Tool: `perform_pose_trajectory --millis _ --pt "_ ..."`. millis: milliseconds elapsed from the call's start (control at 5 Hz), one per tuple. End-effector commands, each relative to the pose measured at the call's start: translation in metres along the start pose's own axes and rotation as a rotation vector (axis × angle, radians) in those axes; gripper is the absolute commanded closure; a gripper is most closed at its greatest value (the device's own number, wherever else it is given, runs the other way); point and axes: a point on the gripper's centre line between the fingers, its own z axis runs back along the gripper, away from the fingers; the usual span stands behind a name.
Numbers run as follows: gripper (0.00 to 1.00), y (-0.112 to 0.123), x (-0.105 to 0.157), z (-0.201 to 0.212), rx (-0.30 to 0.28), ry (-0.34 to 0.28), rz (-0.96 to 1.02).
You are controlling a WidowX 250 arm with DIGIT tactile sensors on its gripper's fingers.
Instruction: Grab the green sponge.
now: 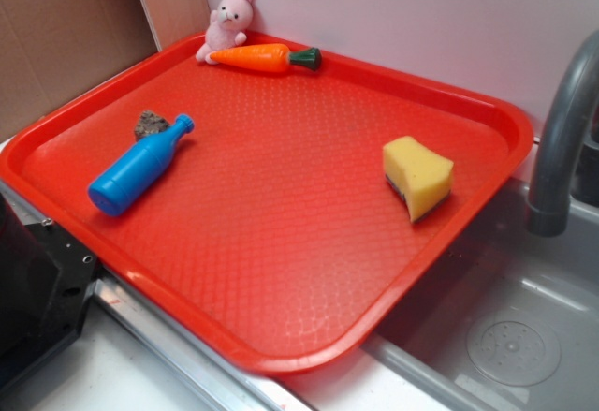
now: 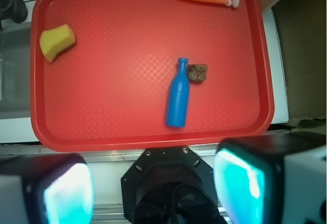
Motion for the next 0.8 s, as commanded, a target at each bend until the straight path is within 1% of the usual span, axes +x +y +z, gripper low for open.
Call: perform_pose_trajectory --millis 0,200,400,600 --pt "0.0 0.0 0.0 0.0 0.0 0.0 0.0" --pt "0.0 -0.047 0.039 -0.026 -0.073 -0.123 0.164" --pt "0.0 -0.057 0.068 -0.055 -0.154 0.039 0.453" --pt "0.0 -0.057 0.068 -0.055 -0.154 0.039 0.453"
